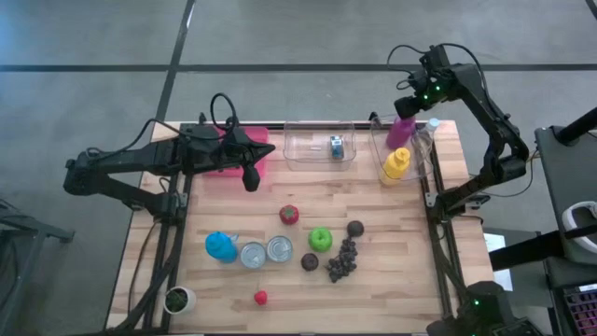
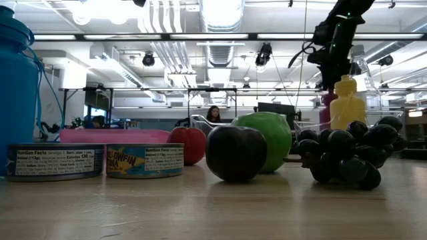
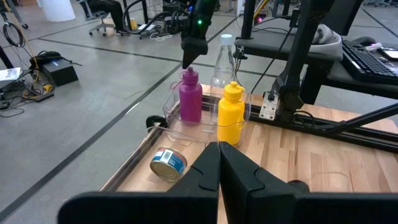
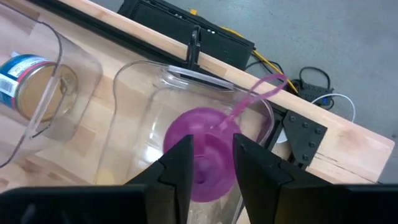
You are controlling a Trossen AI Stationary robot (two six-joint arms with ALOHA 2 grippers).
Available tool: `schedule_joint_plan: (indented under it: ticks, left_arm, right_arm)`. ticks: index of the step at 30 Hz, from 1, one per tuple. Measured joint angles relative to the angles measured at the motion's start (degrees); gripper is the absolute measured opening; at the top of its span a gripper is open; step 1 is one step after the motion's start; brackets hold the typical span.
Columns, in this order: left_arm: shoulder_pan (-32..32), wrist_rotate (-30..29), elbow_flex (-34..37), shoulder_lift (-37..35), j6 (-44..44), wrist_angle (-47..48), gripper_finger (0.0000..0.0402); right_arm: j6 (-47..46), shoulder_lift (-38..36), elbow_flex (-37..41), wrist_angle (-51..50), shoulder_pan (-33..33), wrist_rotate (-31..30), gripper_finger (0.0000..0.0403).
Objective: Pick & Place Food Item
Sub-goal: Put the purple water bottle into the right transparent bin, then put the red tomato into the red transparent bin
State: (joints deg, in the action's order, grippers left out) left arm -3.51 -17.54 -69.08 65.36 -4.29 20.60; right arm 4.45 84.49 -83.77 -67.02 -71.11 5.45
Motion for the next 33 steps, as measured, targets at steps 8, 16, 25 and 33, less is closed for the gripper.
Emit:
schedule_joint_plan:
  ticks: [8,16,25,33]
  left_arm:
    - [0.01,0.0,0.0,0.0,0.0,0.02,0.0006]
    - [0.0,0.01,0.0,0.0,-0.13,0.04,0.0006]
    - [0.0,0.02,0.0,0.0,-0.16,0.07,0.0006]
    - [0.0,-0.86,0.0,0.0,-0.2,0.09,0.0006]
  right_arm:
    - [-0.73,0.0,-0.09,0.11,0.0,1.37,0.0139]
    - [-1.48,-0.02,-6.56,-0.15,-0.04,2.12,0.0142]
    - [-1.31,-1.42,-18.57,-0.5,0.0,2.14,0.0123]
    - [-0.7,-6.83,-22.84,-0.59,4.37,2.12,0.0097]
